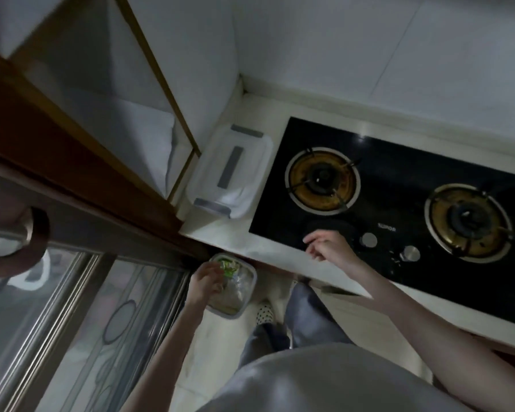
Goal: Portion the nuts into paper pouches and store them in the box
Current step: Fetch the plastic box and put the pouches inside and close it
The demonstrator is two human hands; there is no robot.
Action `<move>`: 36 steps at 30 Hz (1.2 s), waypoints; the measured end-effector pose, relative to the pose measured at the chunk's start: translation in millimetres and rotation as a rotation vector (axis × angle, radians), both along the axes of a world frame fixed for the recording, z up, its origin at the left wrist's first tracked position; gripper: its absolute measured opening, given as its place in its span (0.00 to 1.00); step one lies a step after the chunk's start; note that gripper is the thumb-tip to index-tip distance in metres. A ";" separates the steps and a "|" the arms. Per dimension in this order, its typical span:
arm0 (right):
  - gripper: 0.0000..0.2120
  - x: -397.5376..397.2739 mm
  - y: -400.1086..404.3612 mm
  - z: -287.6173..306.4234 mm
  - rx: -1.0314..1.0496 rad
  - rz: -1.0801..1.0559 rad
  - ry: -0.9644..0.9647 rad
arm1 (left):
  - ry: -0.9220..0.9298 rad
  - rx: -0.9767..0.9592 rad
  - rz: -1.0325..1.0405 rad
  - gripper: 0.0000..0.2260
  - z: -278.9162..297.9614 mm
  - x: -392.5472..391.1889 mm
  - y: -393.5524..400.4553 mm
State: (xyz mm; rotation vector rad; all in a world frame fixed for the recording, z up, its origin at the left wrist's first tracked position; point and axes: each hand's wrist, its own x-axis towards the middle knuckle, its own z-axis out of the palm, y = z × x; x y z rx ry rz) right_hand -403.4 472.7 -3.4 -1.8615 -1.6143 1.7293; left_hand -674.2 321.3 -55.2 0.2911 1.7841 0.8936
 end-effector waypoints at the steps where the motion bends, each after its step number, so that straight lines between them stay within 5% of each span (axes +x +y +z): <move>1: 0.15 -14.1 20.8 3.2 0.020 0.011 -0.004 | 0.003 -0.001 0.040 0.09 2.0 -2.1 14.7; 11: 0.20 -117.8 179.7 37.4 0.304 0.156 -0.038 | -0.120 0.034 0.336 0.17 27.0 -8.6 101.1; 16: 0.28 -148.1 211.9 22.1 0.140 0.189 0.002 | -0.147 -0.001 0.283 0.21 27.6 -5.6 119.1; 21: 0.32 -159.6 216.4 12.9 -0.060 0.096 0.167 | -0.074 0.036 0.208 0.12 34.4 -8.7 125.3; 28: 0.23 -137.4 195.8 30.6 0.070 0.090 0.053 | 0.032 0.046 0.171 0.12 39.7 -10.1 110.6; 36: 0.20 -24.4 112.9 74.3 0.271 0.018 -0.175 | 0.156 0.099 -0.074 0.26 78.3 23.9 126.4</move>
